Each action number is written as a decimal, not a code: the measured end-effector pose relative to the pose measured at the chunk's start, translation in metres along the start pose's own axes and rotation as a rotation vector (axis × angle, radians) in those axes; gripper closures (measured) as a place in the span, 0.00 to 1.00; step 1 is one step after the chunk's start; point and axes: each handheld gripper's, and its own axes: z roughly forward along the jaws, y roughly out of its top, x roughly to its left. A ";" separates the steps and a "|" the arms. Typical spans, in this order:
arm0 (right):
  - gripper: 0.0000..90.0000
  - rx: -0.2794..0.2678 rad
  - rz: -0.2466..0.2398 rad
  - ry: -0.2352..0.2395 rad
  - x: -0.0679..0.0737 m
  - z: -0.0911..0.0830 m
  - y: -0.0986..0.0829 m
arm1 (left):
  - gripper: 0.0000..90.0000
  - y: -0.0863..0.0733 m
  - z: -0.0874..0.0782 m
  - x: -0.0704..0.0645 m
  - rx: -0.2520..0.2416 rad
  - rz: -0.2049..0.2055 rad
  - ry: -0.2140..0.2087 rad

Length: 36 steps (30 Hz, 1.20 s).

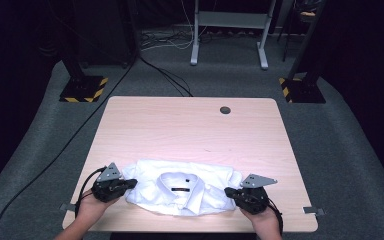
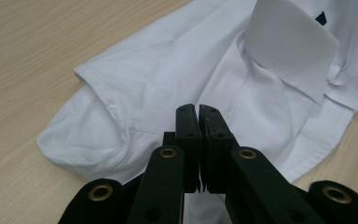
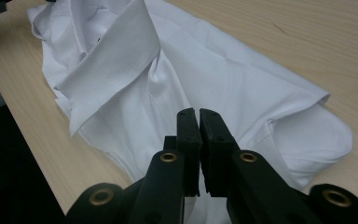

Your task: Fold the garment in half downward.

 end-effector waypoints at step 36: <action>0.96 0.149 0.008 -0.043 -0.020 0.041 -0.016 | 0.91 -0.011 0.034 0.014 0.077 -0.056 0.013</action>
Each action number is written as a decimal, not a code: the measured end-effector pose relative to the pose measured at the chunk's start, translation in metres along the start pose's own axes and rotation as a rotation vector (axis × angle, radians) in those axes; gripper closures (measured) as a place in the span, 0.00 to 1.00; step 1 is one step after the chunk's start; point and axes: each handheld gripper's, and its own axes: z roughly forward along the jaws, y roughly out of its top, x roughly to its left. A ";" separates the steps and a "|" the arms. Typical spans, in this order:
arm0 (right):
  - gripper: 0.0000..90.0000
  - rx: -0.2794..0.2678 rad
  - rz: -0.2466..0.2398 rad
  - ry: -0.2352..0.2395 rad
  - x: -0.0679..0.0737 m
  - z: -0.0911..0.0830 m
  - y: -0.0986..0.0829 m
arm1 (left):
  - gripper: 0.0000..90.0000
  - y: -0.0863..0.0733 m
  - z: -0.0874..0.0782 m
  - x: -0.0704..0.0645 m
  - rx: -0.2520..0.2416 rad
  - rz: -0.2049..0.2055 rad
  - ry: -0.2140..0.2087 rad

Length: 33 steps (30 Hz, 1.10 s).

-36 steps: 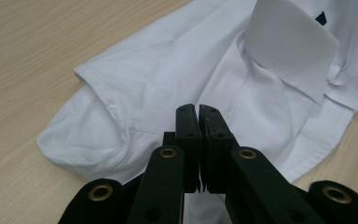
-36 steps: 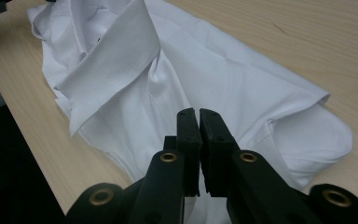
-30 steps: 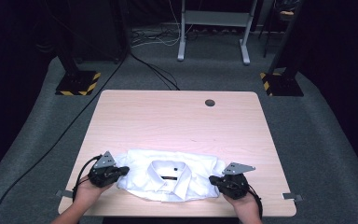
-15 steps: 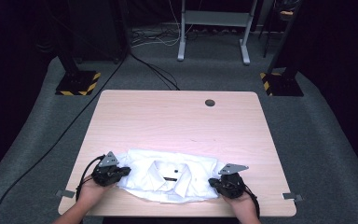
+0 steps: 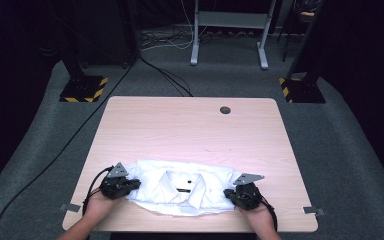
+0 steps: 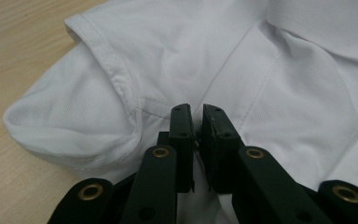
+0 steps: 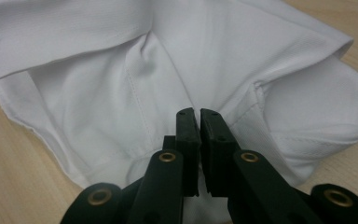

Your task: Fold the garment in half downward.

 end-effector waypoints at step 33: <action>0.63 -0.060 -0.055 -0.100 -0.023 0.001 0.029 | 0.60 0.033 0.011 -0.002 -0.032 -0.036 0.056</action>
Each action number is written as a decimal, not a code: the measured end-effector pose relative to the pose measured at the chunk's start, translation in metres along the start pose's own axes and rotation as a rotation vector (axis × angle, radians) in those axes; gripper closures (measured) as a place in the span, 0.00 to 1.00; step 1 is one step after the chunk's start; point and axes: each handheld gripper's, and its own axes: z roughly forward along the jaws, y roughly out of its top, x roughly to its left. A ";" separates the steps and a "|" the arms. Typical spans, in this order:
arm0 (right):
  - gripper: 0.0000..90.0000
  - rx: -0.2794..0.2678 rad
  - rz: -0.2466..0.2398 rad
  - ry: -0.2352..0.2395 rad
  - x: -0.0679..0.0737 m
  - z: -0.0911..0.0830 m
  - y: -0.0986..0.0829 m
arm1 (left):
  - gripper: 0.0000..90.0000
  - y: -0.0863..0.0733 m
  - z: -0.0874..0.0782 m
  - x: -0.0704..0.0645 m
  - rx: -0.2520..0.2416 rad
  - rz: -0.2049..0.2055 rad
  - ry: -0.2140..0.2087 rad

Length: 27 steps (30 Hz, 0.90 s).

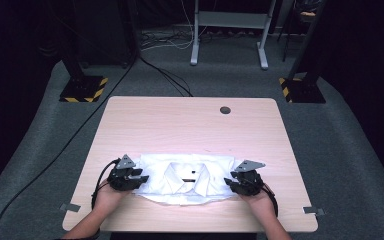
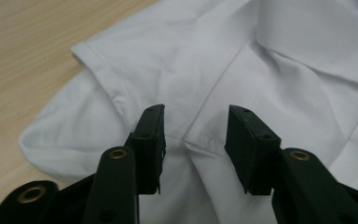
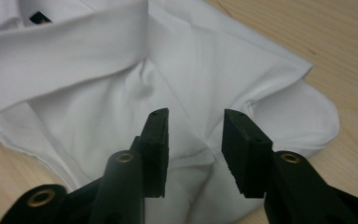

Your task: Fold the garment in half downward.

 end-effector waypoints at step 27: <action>0.46 0.006 -0.010 0.023 0.014 0.031 -0.005 | 0.43 -0.002 0.024 -0.001 0.009 0.054 -0.007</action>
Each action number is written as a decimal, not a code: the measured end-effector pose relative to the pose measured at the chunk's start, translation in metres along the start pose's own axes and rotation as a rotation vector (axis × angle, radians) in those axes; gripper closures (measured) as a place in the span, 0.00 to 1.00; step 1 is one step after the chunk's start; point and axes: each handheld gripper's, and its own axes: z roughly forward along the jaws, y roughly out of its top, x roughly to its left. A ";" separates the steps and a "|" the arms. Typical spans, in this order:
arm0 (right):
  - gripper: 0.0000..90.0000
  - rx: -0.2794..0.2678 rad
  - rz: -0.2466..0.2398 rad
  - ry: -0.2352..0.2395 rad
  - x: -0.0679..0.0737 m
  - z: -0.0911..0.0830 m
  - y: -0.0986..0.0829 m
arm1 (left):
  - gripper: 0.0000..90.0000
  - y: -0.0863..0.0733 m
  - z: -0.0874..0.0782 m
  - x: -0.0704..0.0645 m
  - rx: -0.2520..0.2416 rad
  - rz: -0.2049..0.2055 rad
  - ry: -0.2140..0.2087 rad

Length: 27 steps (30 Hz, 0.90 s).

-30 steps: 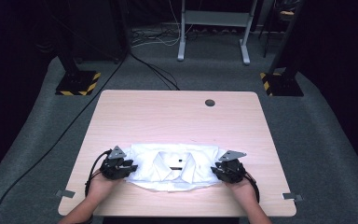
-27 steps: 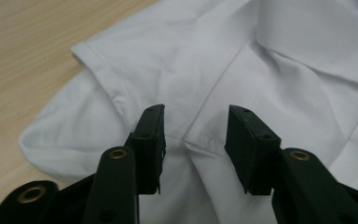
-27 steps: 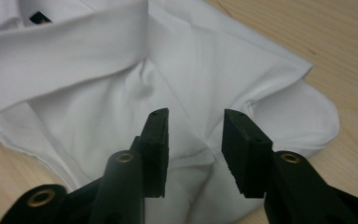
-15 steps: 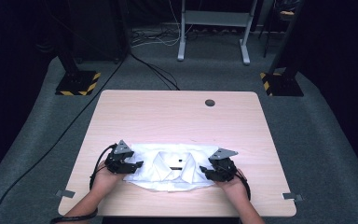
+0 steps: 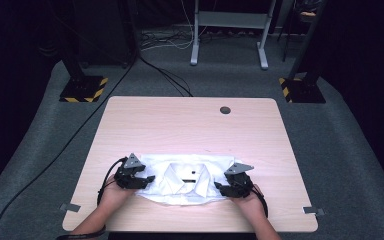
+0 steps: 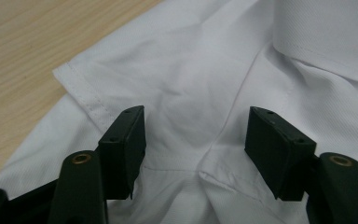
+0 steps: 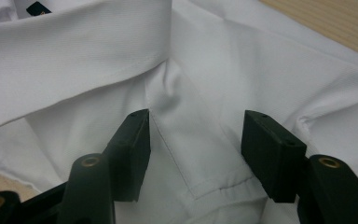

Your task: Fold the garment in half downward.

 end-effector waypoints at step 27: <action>0.42 -0.013 -0.055 0.040 0.024 0.006 0.013 | 0.31 -0.002 -0.011 -0.001 -0.031 -0.021 -0.021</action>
